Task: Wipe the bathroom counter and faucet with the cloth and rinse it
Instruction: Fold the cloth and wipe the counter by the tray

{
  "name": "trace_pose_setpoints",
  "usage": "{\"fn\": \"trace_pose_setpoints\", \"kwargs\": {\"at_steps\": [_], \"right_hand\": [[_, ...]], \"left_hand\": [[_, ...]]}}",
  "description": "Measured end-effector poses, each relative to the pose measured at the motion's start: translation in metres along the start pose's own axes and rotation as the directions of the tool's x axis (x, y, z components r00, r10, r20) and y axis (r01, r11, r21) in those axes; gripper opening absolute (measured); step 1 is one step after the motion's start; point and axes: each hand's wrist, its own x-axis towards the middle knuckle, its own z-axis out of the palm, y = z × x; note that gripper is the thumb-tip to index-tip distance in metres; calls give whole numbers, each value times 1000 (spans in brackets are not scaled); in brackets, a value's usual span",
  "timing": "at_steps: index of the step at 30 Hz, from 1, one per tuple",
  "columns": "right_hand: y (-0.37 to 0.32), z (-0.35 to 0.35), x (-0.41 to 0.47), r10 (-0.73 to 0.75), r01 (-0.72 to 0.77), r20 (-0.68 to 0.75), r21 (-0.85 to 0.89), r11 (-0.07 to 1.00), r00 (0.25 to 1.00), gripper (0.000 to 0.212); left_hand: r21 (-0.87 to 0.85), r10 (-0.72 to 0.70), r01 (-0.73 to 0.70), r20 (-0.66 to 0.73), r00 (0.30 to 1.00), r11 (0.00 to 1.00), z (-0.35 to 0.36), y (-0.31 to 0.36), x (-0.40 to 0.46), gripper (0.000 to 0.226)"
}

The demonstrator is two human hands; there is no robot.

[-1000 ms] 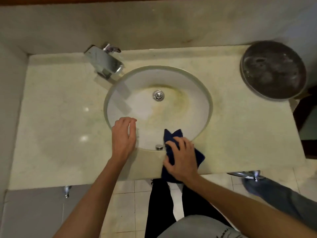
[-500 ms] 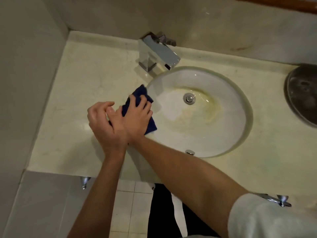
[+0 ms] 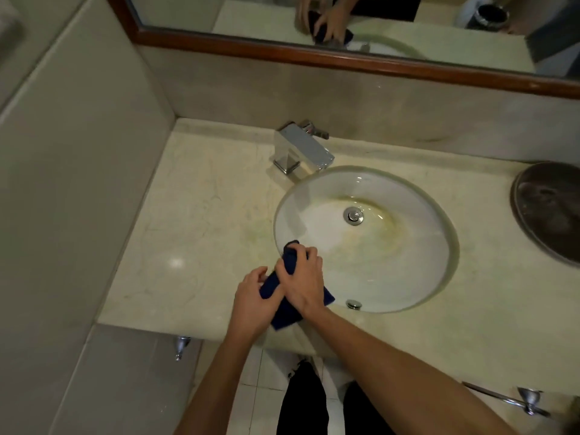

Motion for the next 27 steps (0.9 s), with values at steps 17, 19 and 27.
{"fn": "trace_pose_setpoints", "kwargs": {"at_steps": [17,19,27], "right_hand": [[44,-255,35,-241,31,421,447,894,874,52],[45,-270,47,-248,41,436,431,902,865,42],[55,-264,155,-339,323,149,119,939,929,33]], "left_hand": [[-375,281,-154,312,908,914,32,187,14,12],[-461,227,-100,230,946,882,43,203,25,14],[-296,99,-138,-143,985,945,98,200,87,28]]}}
